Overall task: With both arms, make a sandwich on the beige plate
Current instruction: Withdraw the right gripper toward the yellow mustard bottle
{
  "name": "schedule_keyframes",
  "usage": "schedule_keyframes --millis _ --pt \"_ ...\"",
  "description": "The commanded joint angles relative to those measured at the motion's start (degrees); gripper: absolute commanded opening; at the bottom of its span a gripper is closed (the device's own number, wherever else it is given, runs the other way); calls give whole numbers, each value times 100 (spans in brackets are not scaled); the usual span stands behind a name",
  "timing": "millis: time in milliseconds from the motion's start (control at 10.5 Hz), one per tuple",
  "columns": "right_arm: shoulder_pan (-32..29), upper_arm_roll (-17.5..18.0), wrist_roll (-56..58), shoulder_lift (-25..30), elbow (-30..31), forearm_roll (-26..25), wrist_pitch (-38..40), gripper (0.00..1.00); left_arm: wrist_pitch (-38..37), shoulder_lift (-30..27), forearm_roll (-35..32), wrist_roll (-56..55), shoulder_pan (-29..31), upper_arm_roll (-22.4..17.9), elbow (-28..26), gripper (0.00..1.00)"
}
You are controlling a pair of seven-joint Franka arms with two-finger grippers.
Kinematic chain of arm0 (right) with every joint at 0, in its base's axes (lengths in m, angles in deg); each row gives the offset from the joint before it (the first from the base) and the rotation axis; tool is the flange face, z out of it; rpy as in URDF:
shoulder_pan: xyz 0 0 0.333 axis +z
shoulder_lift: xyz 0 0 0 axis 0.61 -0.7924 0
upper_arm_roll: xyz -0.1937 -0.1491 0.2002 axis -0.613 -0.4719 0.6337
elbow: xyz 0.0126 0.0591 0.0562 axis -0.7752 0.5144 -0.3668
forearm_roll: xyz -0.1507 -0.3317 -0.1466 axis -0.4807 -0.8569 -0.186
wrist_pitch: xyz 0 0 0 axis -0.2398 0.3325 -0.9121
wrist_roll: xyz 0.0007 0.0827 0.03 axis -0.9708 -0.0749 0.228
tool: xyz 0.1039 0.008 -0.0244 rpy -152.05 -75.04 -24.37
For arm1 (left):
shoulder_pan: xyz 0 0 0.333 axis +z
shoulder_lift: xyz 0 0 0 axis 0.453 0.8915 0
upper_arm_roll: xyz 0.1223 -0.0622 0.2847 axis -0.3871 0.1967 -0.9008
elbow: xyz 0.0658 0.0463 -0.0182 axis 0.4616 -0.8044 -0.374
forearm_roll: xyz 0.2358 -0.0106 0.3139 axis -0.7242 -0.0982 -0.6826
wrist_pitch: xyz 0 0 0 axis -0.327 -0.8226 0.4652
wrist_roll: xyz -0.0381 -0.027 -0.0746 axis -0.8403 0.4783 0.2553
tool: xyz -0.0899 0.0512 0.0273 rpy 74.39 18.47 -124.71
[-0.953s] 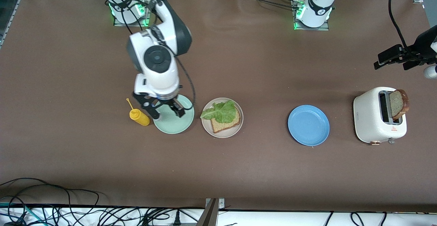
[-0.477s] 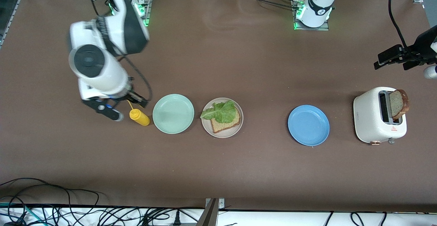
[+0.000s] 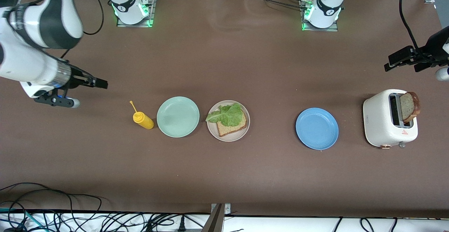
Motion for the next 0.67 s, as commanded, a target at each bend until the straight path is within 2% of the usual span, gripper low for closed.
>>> schedule_keyframes --millis 0,191,286,572 --pt "-521 116 1300 164 572 246 -453 100 -31 64 119 19 68 40 140 100" --pt "-830 125 2434 69 801 422 -770 100 -31 64 119 19 68 40 149 100" --pt "-988 125 3092 -63 863 675 -928 100 -31 64 119 19 68 40 149 100" --pt "-1437 125 5683 -738 864 1833 -1402 100 -31 64 110 19 68 40 141 100"
